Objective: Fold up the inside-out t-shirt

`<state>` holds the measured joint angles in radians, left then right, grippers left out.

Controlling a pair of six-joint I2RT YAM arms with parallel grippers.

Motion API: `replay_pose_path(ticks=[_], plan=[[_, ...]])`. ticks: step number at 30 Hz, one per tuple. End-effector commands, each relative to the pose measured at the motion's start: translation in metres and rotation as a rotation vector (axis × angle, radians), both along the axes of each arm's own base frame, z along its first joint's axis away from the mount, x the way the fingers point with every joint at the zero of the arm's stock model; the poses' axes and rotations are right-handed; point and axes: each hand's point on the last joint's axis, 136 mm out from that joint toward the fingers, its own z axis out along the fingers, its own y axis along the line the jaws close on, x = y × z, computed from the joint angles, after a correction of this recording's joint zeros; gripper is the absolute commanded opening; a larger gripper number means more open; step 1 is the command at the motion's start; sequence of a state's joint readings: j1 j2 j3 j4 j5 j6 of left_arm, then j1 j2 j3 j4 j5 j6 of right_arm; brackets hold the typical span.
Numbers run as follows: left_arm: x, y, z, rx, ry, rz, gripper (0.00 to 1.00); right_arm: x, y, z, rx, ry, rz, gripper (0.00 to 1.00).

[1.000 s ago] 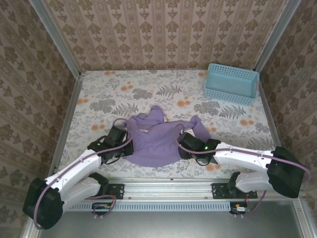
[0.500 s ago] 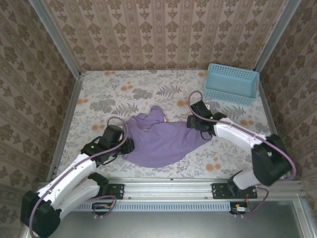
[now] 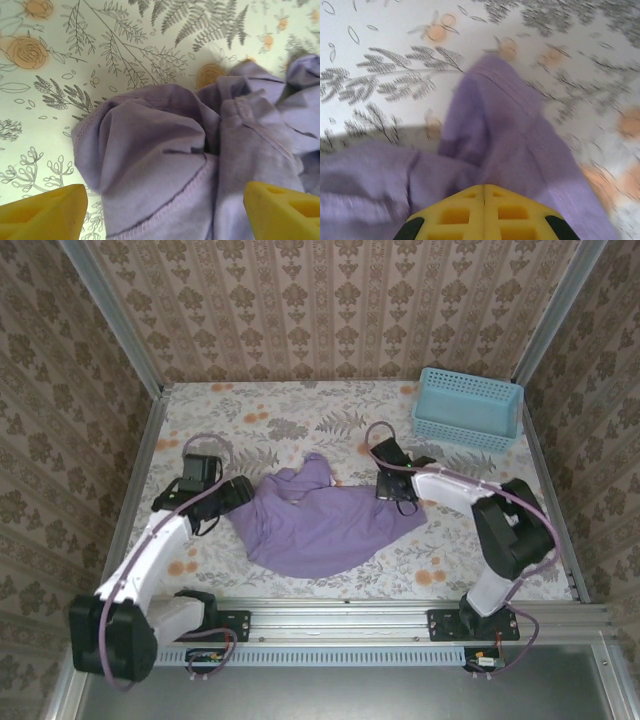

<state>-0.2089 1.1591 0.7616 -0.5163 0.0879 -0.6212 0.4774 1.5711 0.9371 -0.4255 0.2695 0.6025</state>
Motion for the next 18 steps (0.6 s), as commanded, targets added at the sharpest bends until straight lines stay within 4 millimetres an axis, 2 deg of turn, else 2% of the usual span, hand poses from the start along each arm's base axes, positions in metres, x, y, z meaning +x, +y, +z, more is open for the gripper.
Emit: replay_pose_path(ticks=[1,4,7,11,14,18], plan=[[0.026,-0.007,0.005,-0.051,-0.032,0.006,0.82,-0.025,-0.018,0.005,0.000,-0.030,-0.030,0.00],[0.040,-0.010,-0.004,-0.065,-0.011,0.008,0.77,-0.049,-0.028,-0.001,0.026,-0.032,-0.053,0.00],[0.049,-0.013,-0.011,-0.056,0.008,-0.009,0.68,-0.063,-0.028,-0.006,0.078,-0.039,-0.052,0.00],[0.051,-0.010,-0.025,-0.033,0.054,0.003,0.55,-0.066,-0.029,0.001,0.088,-0.060,-0.062,0.00],[0.050,-0.009,-0.031,-0.026,0.072,0.007,0.41,-0.065,-0.031,0.010,0.083,-0.081,-0.069,0.00],[0.049,-0.010,-0.028,-0.024,0.080,-0.004,0.19,-0.061,-0.033,0.022,0.080,-0.112,-0.069,0.00]])
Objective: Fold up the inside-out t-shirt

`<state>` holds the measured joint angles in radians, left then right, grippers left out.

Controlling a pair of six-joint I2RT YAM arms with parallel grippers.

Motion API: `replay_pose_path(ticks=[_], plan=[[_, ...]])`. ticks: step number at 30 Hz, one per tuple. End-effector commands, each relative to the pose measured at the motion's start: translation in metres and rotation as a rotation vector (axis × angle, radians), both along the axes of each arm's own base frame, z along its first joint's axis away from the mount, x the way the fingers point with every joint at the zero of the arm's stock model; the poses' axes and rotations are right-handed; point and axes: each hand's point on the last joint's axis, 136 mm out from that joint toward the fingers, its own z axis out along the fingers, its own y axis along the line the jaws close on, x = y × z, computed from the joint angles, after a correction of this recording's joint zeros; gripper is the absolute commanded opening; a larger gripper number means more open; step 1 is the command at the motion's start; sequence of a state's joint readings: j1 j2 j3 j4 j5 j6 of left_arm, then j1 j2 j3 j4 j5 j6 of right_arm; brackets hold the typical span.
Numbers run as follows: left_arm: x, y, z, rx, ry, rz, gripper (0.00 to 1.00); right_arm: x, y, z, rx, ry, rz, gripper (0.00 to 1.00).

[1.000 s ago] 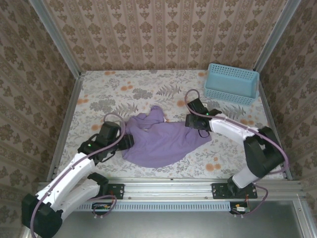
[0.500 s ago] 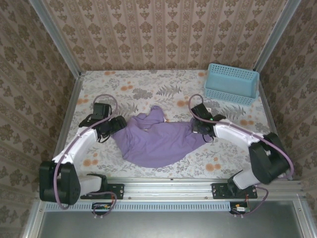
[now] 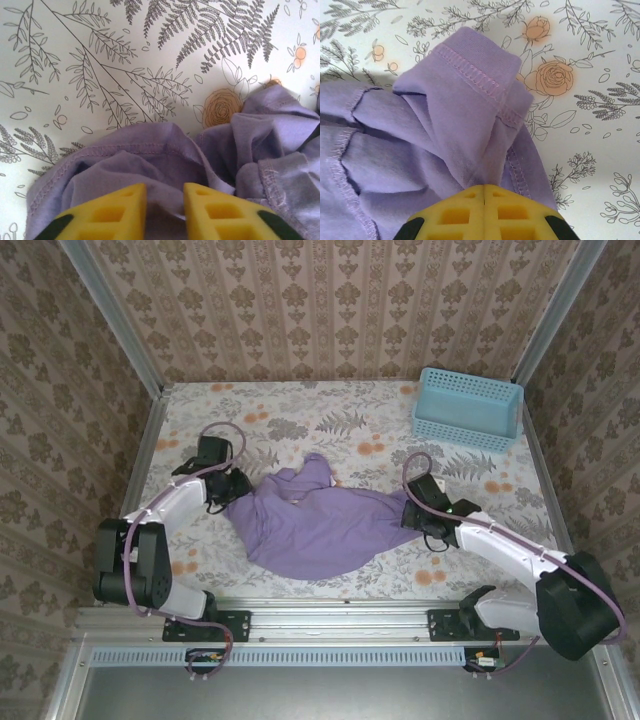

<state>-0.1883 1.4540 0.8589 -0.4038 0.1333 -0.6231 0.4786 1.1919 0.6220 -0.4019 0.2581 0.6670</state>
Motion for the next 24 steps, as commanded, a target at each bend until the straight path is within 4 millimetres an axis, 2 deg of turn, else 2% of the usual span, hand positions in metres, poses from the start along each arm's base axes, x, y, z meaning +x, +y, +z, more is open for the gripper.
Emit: replay_pose_path(ticks=[1,6,8,11,12,14,16,18,19,22,24], plan=[[0.005,0.001,0.012,0.001,-0.009,-0.003,0.14,0.005,-0.002,0.020,-0.009,-0.040,-0.020,0.00],[0.000,0.003,0.027,0.009,-0.028,-0.008,0.00,0.007,-0.006,0.033,-0.027,-0.062,-0.025,0.00],[-0.003,0.005,0.037,0.021,-0.044,-0.007,0.00,0.007,-0.006,0.040,-0.024,-0.074,-0.023,0.00],[-0.005,0.014,0.063,0.053,-0.103,0.008,0.00,0.008,-0.011,0.061,-0.047,-0.107,-0.014,0.00],[-0.005,0.019,0.079,0.077,-0.132,0.019,0.00,0.008,-0.015,0.074,-0.067,-0.124,-0.013,0.00],[-0.006,0.032,0.118,0.127,-0.206,0.049,0.00,0.012,-0.024,0.113,-0.099,-0.187,-0.013,0.00],[-0.010,0.051,0.174,0.185,-0.326,0.114,0.00,0.013,-0.034,0.170,-0.123,-0.303,-0.019,0.00],[-0.022,0.066,0.234,0.211,-0.468,0.176,0.00,0.007,-0.041,0.227,-0.112,-0.437,-0.019,0.00],[-0.033,0.075,0.269,0.218,-0.556,0.217,0.00,0.000,-0.046,0.266,-0.084,-0.531,-0.023,0.00],[-0.080,0.100,0.351,0.221,-0.800,0.341,0.00,-0.032,-0.060,0.352,-0.006,-0.756,-0.024,0.00],[-0.108,0.115,0.377,0.226,-0.898,0.412,0.00,-0.052,-0.068,0.384,0.030,-0.850,-0.022,0.00]])
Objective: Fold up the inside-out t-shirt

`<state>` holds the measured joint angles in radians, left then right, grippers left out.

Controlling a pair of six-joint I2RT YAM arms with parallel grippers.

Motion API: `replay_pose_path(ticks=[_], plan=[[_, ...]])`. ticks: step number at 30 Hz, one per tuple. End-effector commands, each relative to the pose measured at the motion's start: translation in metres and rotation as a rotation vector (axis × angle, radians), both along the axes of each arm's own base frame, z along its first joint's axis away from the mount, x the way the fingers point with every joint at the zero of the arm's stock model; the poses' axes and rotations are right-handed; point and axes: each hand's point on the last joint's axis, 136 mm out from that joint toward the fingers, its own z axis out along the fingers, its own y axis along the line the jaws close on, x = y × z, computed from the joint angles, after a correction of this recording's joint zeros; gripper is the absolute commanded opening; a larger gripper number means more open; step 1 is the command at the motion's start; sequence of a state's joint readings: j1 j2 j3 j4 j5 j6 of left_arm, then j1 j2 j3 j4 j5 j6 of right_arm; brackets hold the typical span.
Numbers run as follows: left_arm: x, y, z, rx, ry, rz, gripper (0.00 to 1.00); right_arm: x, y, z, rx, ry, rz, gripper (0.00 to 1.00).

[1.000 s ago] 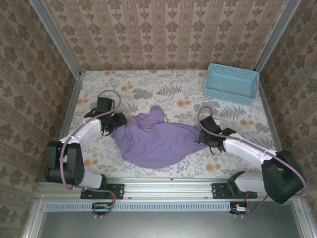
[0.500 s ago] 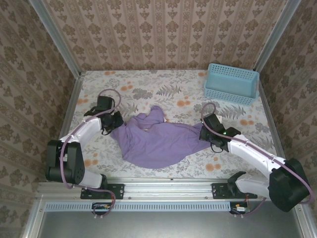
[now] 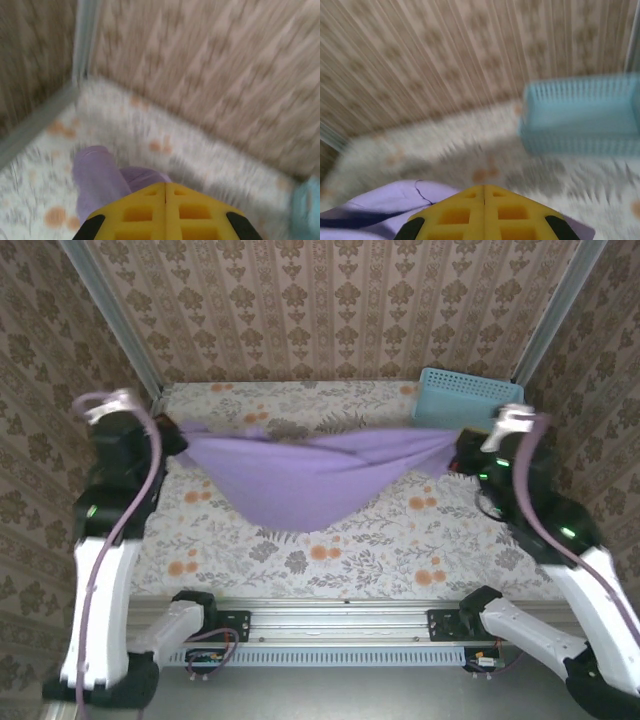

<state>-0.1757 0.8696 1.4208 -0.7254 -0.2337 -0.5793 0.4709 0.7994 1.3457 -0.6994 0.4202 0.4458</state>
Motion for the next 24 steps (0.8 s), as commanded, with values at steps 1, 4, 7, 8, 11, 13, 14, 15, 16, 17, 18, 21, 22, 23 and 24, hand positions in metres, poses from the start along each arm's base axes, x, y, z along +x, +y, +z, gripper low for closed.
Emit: replay_pose_path(ticks=[1,4,7,8,11,13,14,15,16,17,18,21,22,23,24], plan=[[-0.050,0.041,0.019,0.047,-0.069,0.183,0.00,-0.038,-0.030,0.035,-0.046,-0.094,-0.046,0.00],[-0.047,0.044,-0.003,0.082,0.000,0.201,0.00,-0.047,-0.042,0.031,-0.048,-0.093,-0.087,0.00],[-0.027,0.038,-0.042,0.120,0.163,0.179,0.00,-0.040,-0.042,0.009,-0.077,-0.043,-0.111,0.00],[-0.021,0.035,-0.048,0.125,0.195,0.161,0.00,-0.039,-0.042,0.006,-0.082,-0.036,-0.113,0.00],[-0.015,0.029,-0.036,0.133,0.183,0.122,0.00,-0.043,-0.042,0.025,-0.079,-0.070,-0.100,0.00],[-0.018,0.028,-0.016,0.126,0.131,0.111,0.00,-0.051,-0.044,0.048,-0.064,-0.123,-0.088,0.00],[-0.021,0.026,-0.004,0.118,0.092,0.098,0.00,-0.056,-0.045,0.060,-0.055,-0.154,-0.078,0.00],[-0.025,0.025,0.007,0.108,0.057,0.090,0.00,-0.061,-0.046,0.071,-0.046,-0.183,-0.068,0.00],[-0.031,0.024,0.020,0.097,0.016,0.082,0.00,-0.066,-0.046,0.083,-0.034,-0.213,-0.057,0.00],[-0.038,0.023,0.034,0.089,-0.028,0.070,0.00,-0.072,-0.046,0.095,-0.024,-0.241,-0.042,0.00],[-0.045,0.022,0.045,0.080,-0.062,0.060,0.00,-0.078,-0.047,0.105,-0.011,-0.269,-0.027,0.00],[-0.077,0.021,0.085,0.049,-0.204,0.029,0.00,-0.100,-0.043,0.137,0.038,-0.366,0.052,0.00],[-0.091,0.021,0.100,0.038,-0.259,0.016,0.00,-0.108,-0.041,0.147,0.057,-0.398,0.081,0.00],[-0.104,0.020,0.115,0.029,-0.310,0.005,0.00,-0.117,-0.038,0.157,0.073,-0.430,0.116,0.00],[-0.114,0.020,0.127,0.024,-0.347,-0.008,0.00,-0.123,-0.036,0.165,0.084,-0.456,0.144,0.00]])
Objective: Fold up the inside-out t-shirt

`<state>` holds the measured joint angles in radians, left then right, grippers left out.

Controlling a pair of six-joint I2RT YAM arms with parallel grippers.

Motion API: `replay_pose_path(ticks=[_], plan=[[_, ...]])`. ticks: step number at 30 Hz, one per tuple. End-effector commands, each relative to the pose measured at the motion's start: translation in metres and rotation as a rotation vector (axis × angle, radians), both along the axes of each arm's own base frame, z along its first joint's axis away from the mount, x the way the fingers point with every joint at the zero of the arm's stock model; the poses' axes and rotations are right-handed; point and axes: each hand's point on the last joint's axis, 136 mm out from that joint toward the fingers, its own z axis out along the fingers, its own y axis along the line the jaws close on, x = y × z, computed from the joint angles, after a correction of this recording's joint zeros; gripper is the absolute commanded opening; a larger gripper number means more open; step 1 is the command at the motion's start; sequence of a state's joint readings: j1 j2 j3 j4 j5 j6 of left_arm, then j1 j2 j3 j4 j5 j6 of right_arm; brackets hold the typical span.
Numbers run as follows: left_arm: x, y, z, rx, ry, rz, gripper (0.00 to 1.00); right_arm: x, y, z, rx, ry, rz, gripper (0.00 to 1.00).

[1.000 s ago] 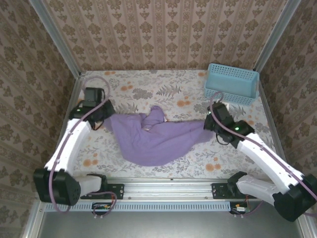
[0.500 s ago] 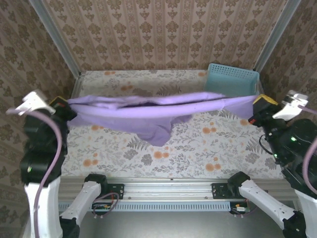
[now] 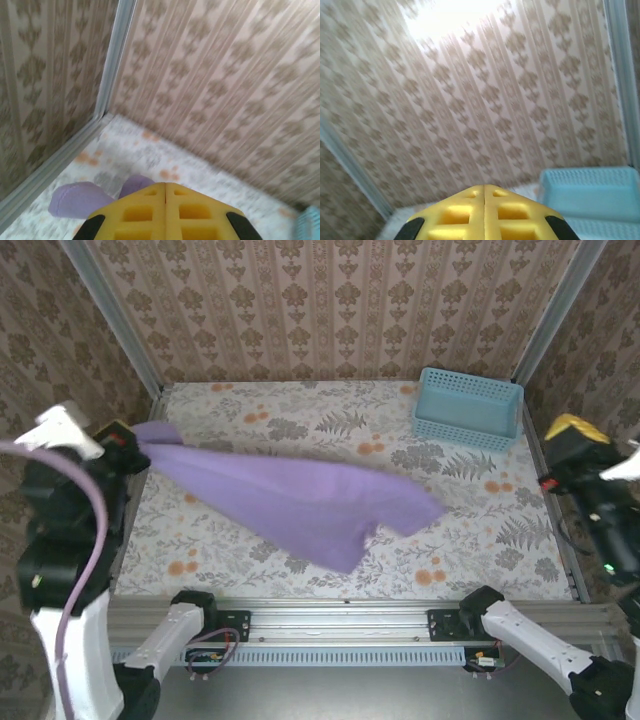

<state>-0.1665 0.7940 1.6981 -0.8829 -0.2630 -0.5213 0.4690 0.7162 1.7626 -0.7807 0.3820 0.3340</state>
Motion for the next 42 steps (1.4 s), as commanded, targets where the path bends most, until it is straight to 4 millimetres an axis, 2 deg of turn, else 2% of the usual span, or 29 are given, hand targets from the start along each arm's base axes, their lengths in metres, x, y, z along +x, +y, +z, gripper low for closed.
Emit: replay_pose_path(ticks=[1,3,6,9,11,14,17,20,22,25,28,31,35,38,42], plan=[[-0.042,-0.003,0.053,-0.003,-0.188,-0.059,0.00,-0.019,0.015,0.026,-0.007,-0.098,0.127,0.00],[-0.041,-0.012,0.057,-0.012,-0.203,-0.107,0.00,-0.010,0.023,0.020,-0.014,-0.067,0.145,0.00],[-0.009,-0.025,0.027,-0.019,-0.108,-0.156,0.00,0.035,0.046,-0.030,-0.058,0.121,0.152,0.02],[0.025,-0.031,-0.027,-0.019,0.037,-0.156,0.00,0.090,0.089,-0.118,-0.091,0.346,0.236,0.18],[0.041,-0.028,-0.065,-0.011,0.120,-0.122,0.00,0.120,0.126,-0.191,-0.092,0.499,0.330,0.32],[0.049,-0.016,-0.107,0.024,0.221,-0.050,0.00,0.142,0.181,-0.290,-0.189,0.651,0.389,0.43],[0.050,-0.007,-0.133,0.054,0.277,0.000,0.00,0.146,0.244,-0.351,-0.336,0.740,0.460,0.51],[0.049,0.000,-0.153,0.057,0.341,0.043,0.00,0.152,0.307,-0.391,-0.377,0.798,0.555,0.54],[0.043,0.009,-0.164,0.055,0.368,0.094,0.00,0.155,0.348,-0.412,-0.380,0.821,0.630,0.55],[0.020,0.034,-0.171,0.060,0.397,0.235,0.00,0.154,0.414,-0.438,-0.414,0.846,0.748,0.57],[-0.011,0.059,-0.170,0.070,0.393,0.373,0.00,0.148,0.471,-0.448,-0.431,0.839,0.849,0.59],[-0.031,0.072,-0.167,0.089,0.371,0.441,0.00,0.141,0.518,-0.454,-0.413,0.834,0.947,0.60],[-0.038,0.075,-0.167,0.102,0.370,0.459,0.00,0.134,0.563,-0.466,-0.423,0.836,1.018,0.60],[-0.037,0.075,-0.168,0.106,0.374,0.455,0.00,0.131,0.584,-0.482,-0.434,0.867,1.028,0.60],[-0.035,0.073,-0.168,0.108,0.372,0.442,0.00,0.134,0.599,-0.502,-0.447,0.901,1.008,0.58]])
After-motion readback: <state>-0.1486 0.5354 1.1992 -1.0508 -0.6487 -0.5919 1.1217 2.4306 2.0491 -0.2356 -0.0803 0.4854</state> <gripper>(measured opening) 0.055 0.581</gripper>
